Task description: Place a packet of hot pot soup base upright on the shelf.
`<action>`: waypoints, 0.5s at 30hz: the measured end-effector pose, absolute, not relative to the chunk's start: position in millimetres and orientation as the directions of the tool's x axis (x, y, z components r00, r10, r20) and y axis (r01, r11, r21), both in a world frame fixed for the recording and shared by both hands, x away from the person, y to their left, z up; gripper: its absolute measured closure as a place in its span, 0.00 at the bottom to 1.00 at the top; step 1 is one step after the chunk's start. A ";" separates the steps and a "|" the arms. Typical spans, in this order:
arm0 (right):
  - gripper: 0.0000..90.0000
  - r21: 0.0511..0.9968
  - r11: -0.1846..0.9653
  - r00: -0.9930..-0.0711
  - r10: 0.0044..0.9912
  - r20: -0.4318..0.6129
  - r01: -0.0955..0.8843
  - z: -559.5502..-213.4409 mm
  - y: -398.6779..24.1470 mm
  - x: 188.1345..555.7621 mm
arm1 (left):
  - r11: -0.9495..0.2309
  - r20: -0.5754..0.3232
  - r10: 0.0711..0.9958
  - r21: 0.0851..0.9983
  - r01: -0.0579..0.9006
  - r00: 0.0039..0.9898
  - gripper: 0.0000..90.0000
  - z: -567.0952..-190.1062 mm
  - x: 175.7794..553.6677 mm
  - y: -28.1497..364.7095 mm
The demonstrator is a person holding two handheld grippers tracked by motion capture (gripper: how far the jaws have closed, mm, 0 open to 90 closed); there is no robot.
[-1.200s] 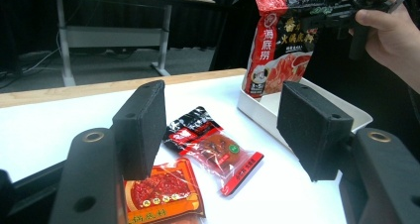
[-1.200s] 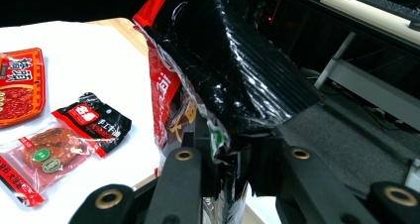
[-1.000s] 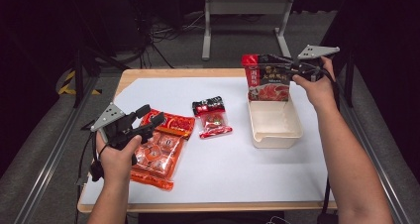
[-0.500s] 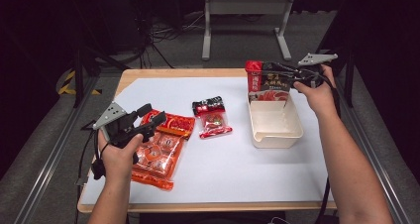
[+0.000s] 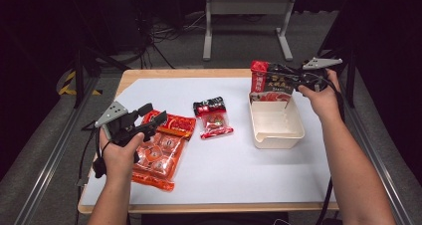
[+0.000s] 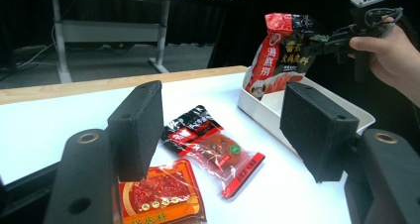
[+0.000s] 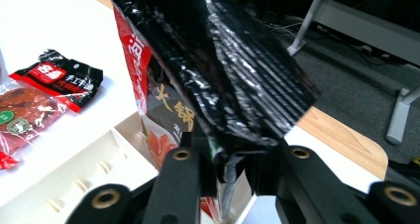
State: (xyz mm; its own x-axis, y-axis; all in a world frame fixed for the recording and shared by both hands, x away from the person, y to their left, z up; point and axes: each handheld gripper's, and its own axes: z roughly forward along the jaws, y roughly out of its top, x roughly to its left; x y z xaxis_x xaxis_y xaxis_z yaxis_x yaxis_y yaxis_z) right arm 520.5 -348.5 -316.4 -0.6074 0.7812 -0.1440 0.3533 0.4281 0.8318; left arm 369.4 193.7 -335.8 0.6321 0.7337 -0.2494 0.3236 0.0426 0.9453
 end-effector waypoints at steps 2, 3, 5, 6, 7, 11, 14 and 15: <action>0.82 0.836 0.418 -0.607 0.783 -0.134 0.354 -315.9 -348.5 518.4 | 0.036 -0.246 0.736 0.944 0.327 0.630 0.36 -335.8 370.4 194.0; 0.80 0.839 0.415 -0.610 0.782 -0.130 0.353 -316.0 -348.6 517.5 | 0.032 -0.248 0.739 0.942 0.335 0.626 0.35 -336.0 370.9 193.9; 0.69 0.850 0.395 -0.608 0.785 -0.116 0.349 -316.3 -349.2 514.7 | 0.012 -0.229 0.755 0.941 0.337 0.614 0.32 -336.3 372.2 194.9; 0.66 0.852 0.391 -0.605 0.788 -0.115 0.347 -315.7 -349.8 513.2 | 0.004 -0.219 0.764 0.942 0.335 0.607 0.30 -336.2 372.8 195.3; 0.63 0.856 0.386 -0.602 0.790 -0.115 0.343 -315.0 -350.4 511.8 | -0.008 -0.207 0.774 0.942 0.336 0.598 0.29 -336.2 373.7 195.8; 0.52 0.876 0.333 -0.588 0.806 -0.072 0.349 -310.0 -354.4 501.3 | -0.028 -0.192 0.783 0.939 0.343 0.591 0.25 -335.3 375.3 198.6; 0.47 0.878 0.327 -0.572 0.816 -0.076 0.350 -307.1 -357.2 493.6 | -0.046 -0.173 0.796 0.938 0.342 0.581 0.23 -334.0 376.1 201.8; 0.46 0.881 0.319 -0.569 0.819 -0.071 0.350 -306.0 -358.2 490.4 | -0.050 -0.171 0.798 0.937 0.346 0.578 0.23 -333.5 376.1 203.0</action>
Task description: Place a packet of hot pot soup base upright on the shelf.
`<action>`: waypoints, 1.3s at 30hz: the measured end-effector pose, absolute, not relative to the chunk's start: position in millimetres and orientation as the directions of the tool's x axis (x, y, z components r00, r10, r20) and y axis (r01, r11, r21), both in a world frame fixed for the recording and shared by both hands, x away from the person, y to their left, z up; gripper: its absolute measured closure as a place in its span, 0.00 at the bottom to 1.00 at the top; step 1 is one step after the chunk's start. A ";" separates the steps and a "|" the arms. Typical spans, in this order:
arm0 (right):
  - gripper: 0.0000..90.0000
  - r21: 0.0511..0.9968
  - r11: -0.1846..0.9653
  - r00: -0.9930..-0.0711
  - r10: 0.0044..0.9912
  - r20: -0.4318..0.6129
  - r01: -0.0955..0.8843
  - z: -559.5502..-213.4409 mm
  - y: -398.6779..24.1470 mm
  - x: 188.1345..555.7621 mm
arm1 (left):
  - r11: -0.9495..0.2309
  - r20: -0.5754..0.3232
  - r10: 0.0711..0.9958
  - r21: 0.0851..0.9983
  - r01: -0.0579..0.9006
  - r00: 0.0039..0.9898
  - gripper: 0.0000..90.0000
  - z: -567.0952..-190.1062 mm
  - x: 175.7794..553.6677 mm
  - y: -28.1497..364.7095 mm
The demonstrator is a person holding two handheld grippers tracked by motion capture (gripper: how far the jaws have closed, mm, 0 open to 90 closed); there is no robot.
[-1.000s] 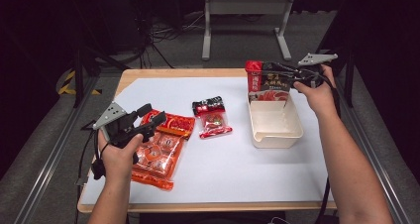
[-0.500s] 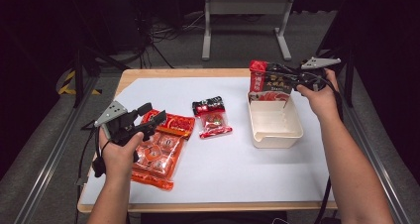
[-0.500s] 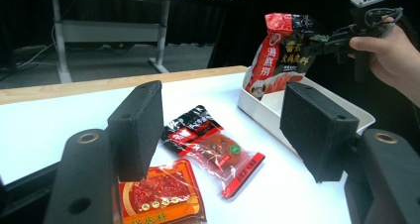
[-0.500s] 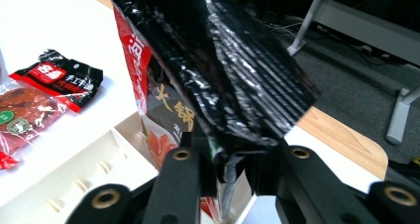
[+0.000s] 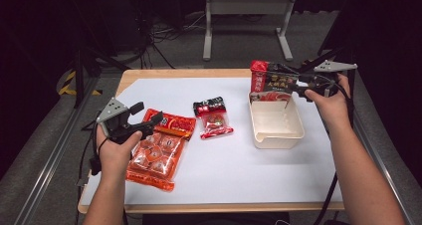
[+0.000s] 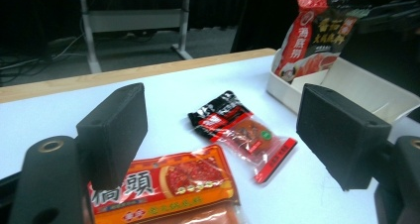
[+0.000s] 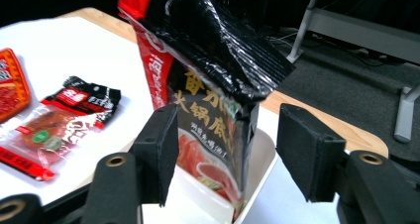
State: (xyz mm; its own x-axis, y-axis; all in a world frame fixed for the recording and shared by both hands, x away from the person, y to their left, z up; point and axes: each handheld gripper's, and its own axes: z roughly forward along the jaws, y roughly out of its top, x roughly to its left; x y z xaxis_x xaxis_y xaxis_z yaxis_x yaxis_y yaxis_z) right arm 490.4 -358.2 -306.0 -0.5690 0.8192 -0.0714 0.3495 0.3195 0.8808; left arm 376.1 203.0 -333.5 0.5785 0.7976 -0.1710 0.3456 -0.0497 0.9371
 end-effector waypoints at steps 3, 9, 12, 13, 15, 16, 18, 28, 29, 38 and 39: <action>0.44 0.885 0.309 -0.562 0.824 -0.067 0.348 -302.6 -359.4 479.1 | -0.064 -0.163 0.801 0.934 0.352 0.577 0.21 -333.1 378.2 207.2; 0.42 0.889 0.321 -0.569 0.818 -0.086 0.326 -296.2 -355.4 457.6 | -0.094 -0.145 0.796 0.929 0.357 0.587 0.17 -333.8 382.7 213.7; 0.41 0.897 0.310 -0.590 0.804 -0.070 0.317 -294.4 -352.1 447.8 | -0.108 -0.151 0.793 0.919 0.379 0.591 0.15 -335.7 385.2 217.1; 0.41 0.897 0.310 -0.590 0.804 -0.070 0.317 -294.4 -352.1 447.8 | -0.108 -0.151 0.793 0.919 0.379 0.591 0.15 -335.7 385.2 217.1; 0.41 0.898 0.311 -0.603 0.795 -0.066 0.311 -294.1 -348.8 441.0 | -0.120 -0.137 0.800 0.917 0.381 0.584 0.14 -336.2 385.8 219.0; 0.41 0.899 0.310 -0.608 0.792 -0.065 0.308 -294.1 -347.6 438.7 | -0.122 -0.132 0.804 0.918 0.379 0.580 0.14 -336.6 386.3 220.4; 0.41 0.903 0.303 -0.620 0.783 -0.055 0.303 -295.0 -343.1 431.6 | -0.126 -0.129 0.802 0.918 0.377 0.583 0.10 -337.5 387.9 222.8; 0.41 0.917 0.305 -0.672 0.738 -0.058 0.256 -305.2 -315.9 406.7 | -0.192 -0.100 0.803 0.890 0.414 0.587 0.11 -347.1 397.8 233.9; 0.41 0.919 0.304 -0.681 0.730 -0.056 0.251 -305.2 -313.9 403.5 | -0.192 -0.101 0.803 0.890 0.414 0.588 0.12 -347.6 398.4 234.7; 0.41 0.916 0.322 -0.710 0.702 -0.061 0.239 -304.8 -306.0 385.8 | -0.209 -0.097 0.808 0.876 0.436 0.581 0.15 -353.8 406.9 242.3; 0.40 0.914 0.327 -0.713 0.698 -0.061 0.242 -304.9 -304.8 383.6 | -0.203 -0.098 0.812 0.877 0.435 0.576 0.15 -354.6 408.3 243.4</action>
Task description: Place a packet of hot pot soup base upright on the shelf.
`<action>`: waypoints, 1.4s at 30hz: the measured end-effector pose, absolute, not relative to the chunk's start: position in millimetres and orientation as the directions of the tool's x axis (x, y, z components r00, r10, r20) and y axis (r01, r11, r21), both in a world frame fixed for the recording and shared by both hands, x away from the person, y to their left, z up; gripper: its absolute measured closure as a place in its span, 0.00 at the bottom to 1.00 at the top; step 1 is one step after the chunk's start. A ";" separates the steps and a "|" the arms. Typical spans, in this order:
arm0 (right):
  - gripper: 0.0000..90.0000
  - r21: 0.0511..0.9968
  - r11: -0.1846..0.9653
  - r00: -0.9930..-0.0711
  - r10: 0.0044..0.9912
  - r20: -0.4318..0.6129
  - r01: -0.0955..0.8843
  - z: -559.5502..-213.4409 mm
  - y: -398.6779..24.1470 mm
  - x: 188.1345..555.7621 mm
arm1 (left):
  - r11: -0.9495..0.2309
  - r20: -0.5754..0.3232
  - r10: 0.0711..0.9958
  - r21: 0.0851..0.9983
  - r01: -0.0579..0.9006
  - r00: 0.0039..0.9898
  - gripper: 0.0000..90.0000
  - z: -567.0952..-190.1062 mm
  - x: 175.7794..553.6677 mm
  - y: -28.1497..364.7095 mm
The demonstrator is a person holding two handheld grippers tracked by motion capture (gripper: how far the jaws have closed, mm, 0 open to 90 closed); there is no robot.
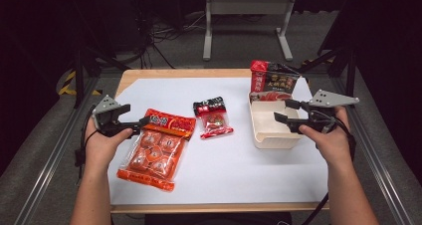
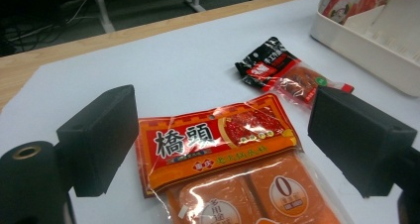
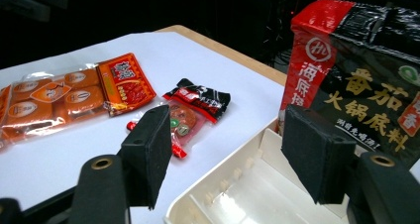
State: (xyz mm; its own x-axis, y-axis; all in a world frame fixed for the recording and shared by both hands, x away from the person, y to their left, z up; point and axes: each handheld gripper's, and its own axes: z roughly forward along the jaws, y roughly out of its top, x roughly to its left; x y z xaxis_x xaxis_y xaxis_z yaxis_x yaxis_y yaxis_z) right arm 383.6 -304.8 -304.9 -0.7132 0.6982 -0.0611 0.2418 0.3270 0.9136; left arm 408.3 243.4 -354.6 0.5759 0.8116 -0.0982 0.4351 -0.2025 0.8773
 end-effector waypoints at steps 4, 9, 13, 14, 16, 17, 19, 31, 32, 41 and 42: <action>0.40 0.913 0.331 -0.731 0.680 -0.056 0.238 -306.4 -300.7 377.6 | -0.191 -0.108 0.815 0.877 0.440 0.569 0.15 -356.9 413.3 247.7; 0.40 0.912 0.342 -0.758 0.649 -0.055 0.227 -308.9 -294.2 370.5 | -0.169 -0.119 0.821 0.883 0.437 0.559 0.17 -362.3 420.3 254.7; 0.40 0.911 0.345 -0.762 0.646 -0.056 0.226 -309.6 -291.7 367.1 | -0.164 -0.121 0.820 0.887 0.432 0.560 0.19 -366.5 425.1 258.4; 0.40 0.910 0.349 -0.763 0.644 -0.060 0.223 -310.1 -291.0 366.4 | -0.162 -0.119 0.821 0.889 0.428 0.559 0.19 -368.2 427.0 259.4; 0.40 0.909 0.353 -0.765 0.641 -0.062 0.222 -311.6 -289.6 365.1 | -0.154 -0.129 0.820 0.888 0.433 0.557 0.19 -372.3 430.9 260.3; 0.40 0.907 0.356 -0.764 0.642 -0.064 0.224 -312.4 -289.0 364.4 | -0.155 -0.130 0.820 0.888 0.434 0.557 0.19 -374.1 432.7 261.0; 0.40 0.905 0.361 -0.765 0.640 -0.066 0.225 -313.7 -288.2 363.3 | -0.147 -0.136 0.821 0.889 0.434 0.555 0.20 -378.4 436.9 261.5; 0.39 0.902 0.363 -0.759 0.648 -0.065 0.233 -318.4 -289.8 359.2 | -0.170 -0.163 0.828 0.839 0.516 0.537 0.22 -407.8 460.5 260.5; 0.39 0.902 0.365 -0.759 0.648 -0.067 0.232 -319.0 -289.7 359.2 | -0.176 -0.163 0.828 0.833 0.524 0.537 0.22 -410.1 462.4 260.6; 0.38 0.895 0.379 -0.757 0.650 -0.074 0.238 -322.5 -287.2 360.5 | -0.178 -0.188 0.835 0.797 0.578 0.517 0.22 -425.1 472.7 260.3; 0.38 0.895 0.380 -0.757 0.649 -0.075 0.236 -322.6 -287.0 360.5 | -0.177 -0.193 0.833 0.795 0.580 0.519 0.23 -427.3 474.1 260.0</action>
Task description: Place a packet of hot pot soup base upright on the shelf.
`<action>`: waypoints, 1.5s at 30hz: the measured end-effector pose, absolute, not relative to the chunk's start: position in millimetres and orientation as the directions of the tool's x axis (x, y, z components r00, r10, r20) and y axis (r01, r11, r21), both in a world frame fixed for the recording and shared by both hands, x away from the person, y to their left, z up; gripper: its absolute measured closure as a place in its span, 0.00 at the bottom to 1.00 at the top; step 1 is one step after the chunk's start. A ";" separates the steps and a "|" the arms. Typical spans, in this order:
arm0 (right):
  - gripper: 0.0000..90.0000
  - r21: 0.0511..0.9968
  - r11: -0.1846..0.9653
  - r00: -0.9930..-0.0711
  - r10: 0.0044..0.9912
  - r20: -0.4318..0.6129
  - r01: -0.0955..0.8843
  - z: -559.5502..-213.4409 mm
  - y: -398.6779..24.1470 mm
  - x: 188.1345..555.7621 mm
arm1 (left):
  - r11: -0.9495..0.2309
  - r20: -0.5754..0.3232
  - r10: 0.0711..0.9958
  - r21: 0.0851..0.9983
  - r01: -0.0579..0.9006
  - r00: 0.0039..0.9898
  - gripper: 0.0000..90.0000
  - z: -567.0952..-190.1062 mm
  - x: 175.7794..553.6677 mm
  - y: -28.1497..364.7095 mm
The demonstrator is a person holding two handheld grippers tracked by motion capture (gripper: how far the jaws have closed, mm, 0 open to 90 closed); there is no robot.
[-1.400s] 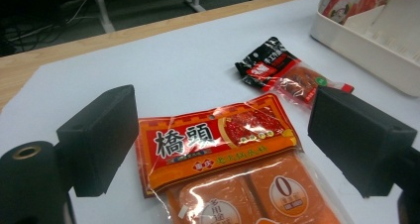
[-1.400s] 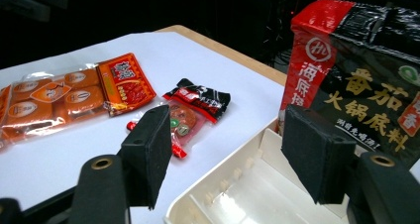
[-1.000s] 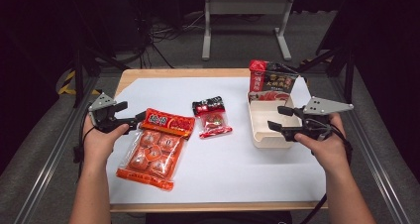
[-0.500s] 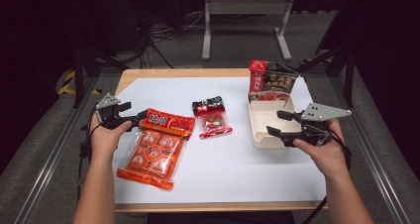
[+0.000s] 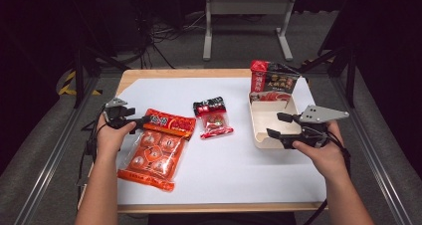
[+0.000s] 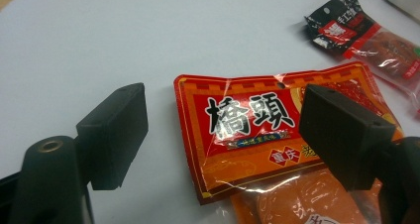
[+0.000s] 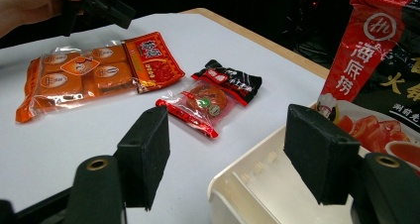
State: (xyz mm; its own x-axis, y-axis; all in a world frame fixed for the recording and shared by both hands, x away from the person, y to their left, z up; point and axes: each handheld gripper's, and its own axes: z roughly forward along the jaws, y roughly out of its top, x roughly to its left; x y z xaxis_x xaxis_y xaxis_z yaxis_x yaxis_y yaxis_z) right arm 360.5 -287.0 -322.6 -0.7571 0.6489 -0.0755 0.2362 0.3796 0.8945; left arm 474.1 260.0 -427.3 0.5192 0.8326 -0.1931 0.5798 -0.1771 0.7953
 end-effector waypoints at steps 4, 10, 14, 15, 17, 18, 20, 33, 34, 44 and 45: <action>0.38 0.892 0.386 -0.758 0.647 -0.078 0.237 -323.8 -285.8 360.8 | -0.176 -0.208 0.831 0.781 0.599 0.516 0.23 -432.8 477.9 258.0; 0.38 0.890 0.390 -0.761 0.644 -0.079 0.238 -325.2 -284.5 361.5 | -0.160 -0.240 0.824 0.771 0.616 0.514 0.23 -438.1 482.3 256.3; 0.38 0.889 0.390 -0.761 0.644 -0.075 0.242 -325.8 -283.7 362.2 | -0.146 -0.264 0.822 0.759 0.635 0.505 0.22 -444.6 487.4 257.1; 0.38 0.888 0.390 -0.761 0.645 -0.074 0.243 -325.8 -283.2 362.4 | -0.147 -0.268 0.821 0.754 0.640 0.504 0.22 -446.3 488.3 257.1; 0.38 0.887 0.392 -0.762 0.643 -0.076 0.242 -326.1 -282.1 362.9 | -0.152 -0.274 0.820 0.743 0.652 0.503 0.23 -448.8 489.3 257.3; 0.38 0.887 0.394 -0.763 0.642 -0.077 0.242 -326.2 -281.7 363.0 | -0.156 -0.278 0.817 0.738 0.657 0.506 0.23 -450.8 490.5 258.1; 0.37 0.886 0.396 -0.763 0.641 -0.078 0.242 -326.7 -281.0 363.3 | -0.155 -0.284 0.815 0.733 0.663 0.505 0.23 -452.0 490.9 258.1; 0.37 0.883 0.396 -0.767 0.638 -0.069 0.250 -330.2 -281.3 366.5 | -0.153 -0.327 0.781 0.725 0.672 0.531 0.35 -454.1 494.3 253.3; 0.37 0.884 0.394 -0.766 0.639 -0.067 0.251 -330.1 -281.7 366.6 | -0.151 -0.328 0.783 0.725 0.672 0.529 0.37 -453.8 494.4 252.9; 0.37 0.881 0.398 -0.767 0.638 -0.067 0.255 -330.9 -282.8 367.9 | -0.129 -0.348 0.780 0.724 0.678 0.520 0.66 -445.2 491.4 254.0; 0.37 0.881 0.399 -0.767 0.638 -0.068 0.253 -331.0 -282.7 368.1 | -0.135 -0.345 0.779 0.724 0.677 0.524 0.67 -445.6 491.7 254.1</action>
